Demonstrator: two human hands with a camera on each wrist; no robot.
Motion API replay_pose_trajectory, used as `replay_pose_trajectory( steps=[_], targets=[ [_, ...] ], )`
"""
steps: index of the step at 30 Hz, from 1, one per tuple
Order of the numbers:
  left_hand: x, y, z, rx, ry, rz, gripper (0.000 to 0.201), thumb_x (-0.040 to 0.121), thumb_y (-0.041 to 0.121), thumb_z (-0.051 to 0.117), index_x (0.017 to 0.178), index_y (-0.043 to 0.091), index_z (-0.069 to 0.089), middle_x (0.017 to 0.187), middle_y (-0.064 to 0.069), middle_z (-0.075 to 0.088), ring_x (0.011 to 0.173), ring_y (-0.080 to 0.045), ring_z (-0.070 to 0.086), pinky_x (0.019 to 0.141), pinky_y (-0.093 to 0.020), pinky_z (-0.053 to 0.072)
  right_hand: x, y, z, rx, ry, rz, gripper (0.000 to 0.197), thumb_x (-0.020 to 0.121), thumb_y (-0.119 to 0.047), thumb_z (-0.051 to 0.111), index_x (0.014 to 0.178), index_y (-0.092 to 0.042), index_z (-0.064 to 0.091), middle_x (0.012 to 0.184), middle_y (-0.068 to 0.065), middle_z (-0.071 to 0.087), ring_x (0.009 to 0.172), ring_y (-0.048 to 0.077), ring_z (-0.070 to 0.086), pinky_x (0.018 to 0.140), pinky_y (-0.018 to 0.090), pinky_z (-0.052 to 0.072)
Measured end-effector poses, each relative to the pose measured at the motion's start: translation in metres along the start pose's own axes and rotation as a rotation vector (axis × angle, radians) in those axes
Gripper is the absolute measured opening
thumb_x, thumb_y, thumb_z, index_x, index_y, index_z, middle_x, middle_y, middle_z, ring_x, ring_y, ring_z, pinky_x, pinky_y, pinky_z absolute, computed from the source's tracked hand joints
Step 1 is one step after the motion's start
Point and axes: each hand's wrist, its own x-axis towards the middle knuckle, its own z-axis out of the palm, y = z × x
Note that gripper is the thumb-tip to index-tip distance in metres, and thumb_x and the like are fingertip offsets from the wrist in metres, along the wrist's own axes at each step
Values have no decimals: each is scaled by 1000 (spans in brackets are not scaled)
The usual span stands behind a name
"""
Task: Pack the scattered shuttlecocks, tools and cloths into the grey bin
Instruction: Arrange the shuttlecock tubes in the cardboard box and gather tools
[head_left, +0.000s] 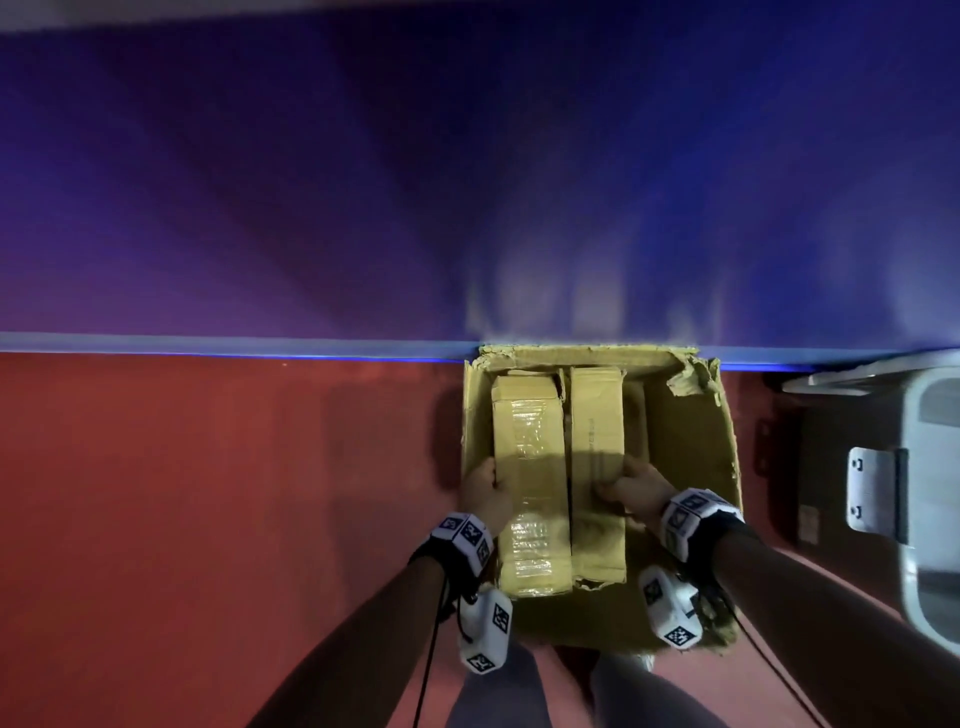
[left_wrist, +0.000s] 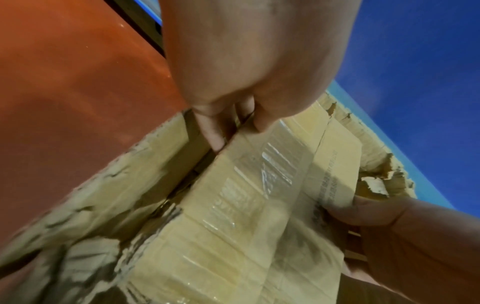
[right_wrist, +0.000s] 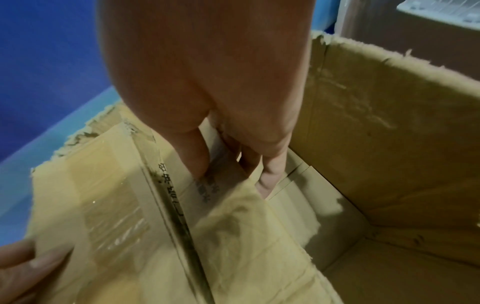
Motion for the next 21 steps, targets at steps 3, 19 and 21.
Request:
replay_pose_trajectory(
  steps=[3,19,21],
  targets=[
    [23,-6,13,17,13,-8,20,98,16,46,107,15,65,100,-4,71,88,-19,67,76,-32,55,30,8,9,0,-6,-12,38,89,0,69,121,-18,65,111,13,71,106,32,68,98,49,56],
    [60,-47,71,764,27,303,104,94,11,61,161,19,-19,166,-3,-30,157,-27,-14,128,-44,12,133,42,53,-232,-4,-12,38,88,-7,73,121,-20,61,108,12,68,91,27,62,62,28,46],
    [72,-58,72,925,-149,326,88,100,26,54,164,20,-6,170,-6,-16,157,-32,-8,127,-49,9,142,44,58,-214,-22,22,37,90,-4,69,124,-16,61,107,15,67,87,27,59,66,31,47]
  ],
)
